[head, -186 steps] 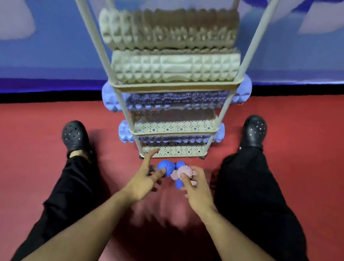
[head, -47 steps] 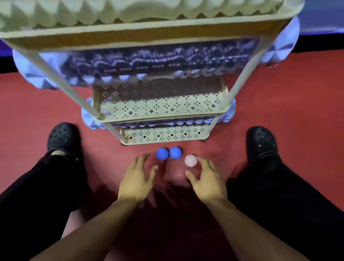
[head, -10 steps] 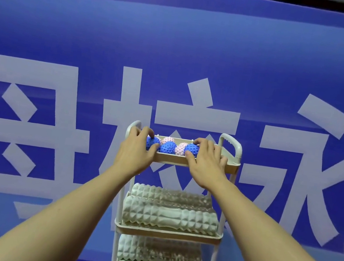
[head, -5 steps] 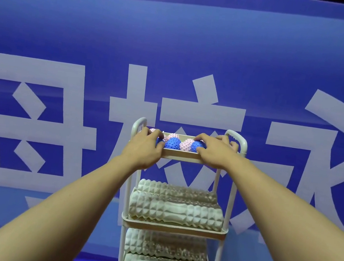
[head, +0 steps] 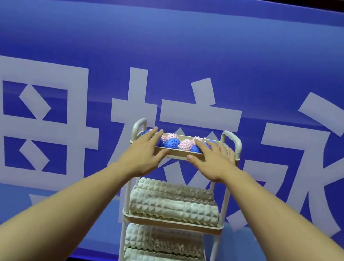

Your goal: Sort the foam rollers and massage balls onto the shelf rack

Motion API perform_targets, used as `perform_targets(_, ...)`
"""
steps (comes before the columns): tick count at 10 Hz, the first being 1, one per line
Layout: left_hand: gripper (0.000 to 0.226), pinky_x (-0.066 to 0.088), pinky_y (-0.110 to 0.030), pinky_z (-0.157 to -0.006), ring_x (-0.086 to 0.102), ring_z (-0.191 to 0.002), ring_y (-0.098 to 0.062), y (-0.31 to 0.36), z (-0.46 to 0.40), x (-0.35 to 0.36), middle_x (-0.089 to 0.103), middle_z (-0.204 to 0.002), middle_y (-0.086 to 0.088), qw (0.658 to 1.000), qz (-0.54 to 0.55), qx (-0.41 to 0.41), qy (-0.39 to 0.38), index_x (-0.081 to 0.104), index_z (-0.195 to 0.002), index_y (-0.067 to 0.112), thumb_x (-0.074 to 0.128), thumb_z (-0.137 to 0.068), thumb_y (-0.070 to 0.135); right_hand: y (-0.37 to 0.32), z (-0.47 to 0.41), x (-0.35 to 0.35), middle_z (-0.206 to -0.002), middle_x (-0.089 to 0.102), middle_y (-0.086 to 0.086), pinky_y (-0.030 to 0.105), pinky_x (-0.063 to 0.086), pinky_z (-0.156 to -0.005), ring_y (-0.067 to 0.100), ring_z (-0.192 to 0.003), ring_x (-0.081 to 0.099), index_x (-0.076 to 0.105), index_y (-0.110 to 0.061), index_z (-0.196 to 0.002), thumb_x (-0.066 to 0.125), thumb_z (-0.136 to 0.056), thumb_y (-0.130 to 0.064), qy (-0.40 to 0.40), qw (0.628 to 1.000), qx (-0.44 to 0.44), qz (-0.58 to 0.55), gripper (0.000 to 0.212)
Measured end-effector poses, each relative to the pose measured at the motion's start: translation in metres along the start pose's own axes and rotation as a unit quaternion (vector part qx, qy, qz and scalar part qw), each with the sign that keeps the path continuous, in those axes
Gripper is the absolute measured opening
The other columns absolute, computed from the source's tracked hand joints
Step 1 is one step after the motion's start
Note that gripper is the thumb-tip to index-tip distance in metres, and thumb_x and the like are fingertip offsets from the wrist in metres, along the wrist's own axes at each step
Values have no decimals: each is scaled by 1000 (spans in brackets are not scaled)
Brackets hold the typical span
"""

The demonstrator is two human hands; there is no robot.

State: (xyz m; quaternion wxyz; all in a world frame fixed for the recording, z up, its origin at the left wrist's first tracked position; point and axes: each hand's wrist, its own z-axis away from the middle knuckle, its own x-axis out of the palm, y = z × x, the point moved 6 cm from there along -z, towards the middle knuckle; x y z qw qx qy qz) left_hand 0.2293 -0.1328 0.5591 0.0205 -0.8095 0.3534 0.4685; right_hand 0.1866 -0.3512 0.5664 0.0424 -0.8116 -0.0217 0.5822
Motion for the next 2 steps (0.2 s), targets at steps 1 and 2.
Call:
perform_targets(1, 68, 38, -41, -118, 21, -154, -17, 3, 16, -10, 18, -170, 3, 999, -36, 15, 4, 22, -162, 24, 41, -104, 55, -1, 12, -8, -167, 14, -2, 53, 9, -123, 26, -154, 7, 7, -42, -158, 29, -94, -74, 30, 999, -3, -22, 75)
perform_targets(2, 67, 36, -42, -120, 25, -153, -20, 16, 40, -18, 22, -169, 2, 999, -38, 10, 18, 27, -161, 24, 39, -104, 56, -12, 34, -20, -165, 23, -3, 48, 16, -123, 23, -152, 16, 17, -38, -158, 34, -98, -66, 77, 996, -28, -37, 69)
